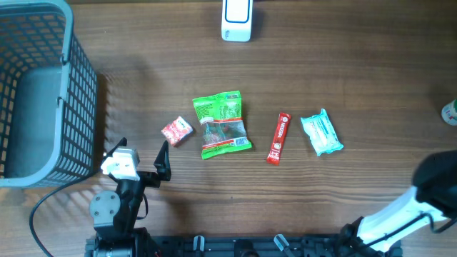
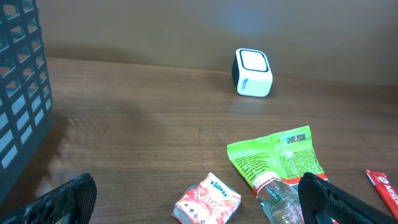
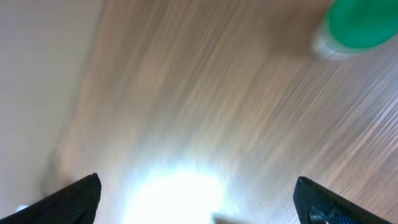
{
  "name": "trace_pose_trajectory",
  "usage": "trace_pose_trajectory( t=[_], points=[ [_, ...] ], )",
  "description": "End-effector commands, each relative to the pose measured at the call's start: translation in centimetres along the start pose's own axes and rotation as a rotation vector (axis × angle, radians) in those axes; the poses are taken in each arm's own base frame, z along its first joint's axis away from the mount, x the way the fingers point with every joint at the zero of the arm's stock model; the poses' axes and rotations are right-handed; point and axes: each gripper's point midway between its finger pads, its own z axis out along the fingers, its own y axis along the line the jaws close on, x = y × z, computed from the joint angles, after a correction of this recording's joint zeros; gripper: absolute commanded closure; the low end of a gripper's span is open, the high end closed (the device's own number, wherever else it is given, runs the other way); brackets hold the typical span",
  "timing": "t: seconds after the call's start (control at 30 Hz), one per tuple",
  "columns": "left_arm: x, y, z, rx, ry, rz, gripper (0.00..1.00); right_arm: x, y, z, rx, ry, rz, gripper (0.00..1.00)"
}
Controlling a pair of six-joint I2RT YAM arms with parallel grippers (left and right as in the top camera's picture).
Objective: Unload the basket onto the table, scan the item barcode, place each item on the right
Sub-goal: 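Reach the right gripper to the mint-green wipes pack and grasp it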
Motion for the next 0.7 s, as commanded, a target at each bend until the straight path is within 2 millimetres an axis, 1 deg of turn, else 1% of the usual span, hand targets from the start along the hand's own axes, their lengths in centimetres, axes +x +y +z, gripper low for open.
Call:
trace_pose_trajectory(
  t=[0.0, 0.07, 0.1, 0.13, 0.17, 0.23, 0.27, 0.33, 0.37, 0.4, 0.47, 0.5, 0.53, 0.57, 0.6, 0.67],
  points=[
    [0.1, 0.0, 0.0, 0.003, -0.001, -0.011, 0.0, 8.0, 3.6, -0.1, 0.129, 0.086, -0.417, 0.01],
    [0.1, 0.0, 0.0, 0.003, -0.001, -0.011, 0.0, 11.5, 4.5, -0.3, 0.215, 0.098, -0.543, 0.0],
    [0.1, 0.0, 0.0, 0.003, -0.001, -0.011, 0.0, 14.8, 5.3, -1.1, 0.294, 0.09, -0.684, 0.0],
    [0.1, 0.0, 0.0, 0.003, -0.001, -0.011, 0.0, 16.4, 6.0, -1.4, 0.305, 0.085, -0.749, 0.01],
    [0.1, 0.0, 0.0, 0.003, -0.001, -0.011, 0.0, 18.8, 7.3, -1.7, 0.275, 0.101, -0.842, 0.0],
    [0.1, 0.0, 0.0, 0.003, -0.001, -0.011, 0.0, 22.9, 9.1, -2.2, 0.21, 0.144, -0.98, 0.0],
    [0.1, 0.0, 0.0, 0.003, -0.001, -0.011, 0.0, 25.7, 9.9, -2.6, 0.179, 0.165, -1.074, 0.0],
    [0.1, 0.0, 0.0, 0.003, -0.001, -0.011, 0.0, 28.9, 10.3, -2.9, 0.179, 0.173, -1.178, 0.0],
    [0.1, 0.0, 0.0, 0.003, -0.001, -0.011, 0.0, 29.9, 9.9, -2.7, 0.198, 0.178, -1.22, 0.01],
    [0.1, 0.0, 0.0, 0.003, -0.001, -0.011, 0.0, 30.9, 9.1, -2.1, 0.237, 0.191, -1.261, 0.01],
    [0.1, 0.0, 0.0, 0.003, -0.001, -0.011, 0.0, 32.0, 7.2, -0.9, 0.31, 0.232, -1.243, 0.0],
    [0.1, 0.0, 0.0, 0.003, -0.001, -0.011, 0.0, 32.1, 6.2, -0.3, 0.356, 0.235, -1.218, 0.01],
    [0.1, 0.0, 0.0, 0.003, -0.001, -0.011, 0.0, 32.0, 4.5, 0.6, 0.428, 0.239, -1.186, 0.0],
    [0.1, 0.0, 0.0, 0.003, -0.001, -0.011, 0.0, 32.2, 3.5, 1.0, 0.459, 0.254, -1.183, 0.01],
    [0.1, 0.0, 0.0, 0.003, -0.001, -0.011, 0.0, 32.2, 2.4, 1.3, 0.495, 0.262, -1.178, 0.0],
    [0.1, 0.0, 0.0, 0.003, -0.001, -0.011, 0.0, 31.9, 1.0, 1.0, 0.528, 0.254, -1.159, 0.0]
  ],
)
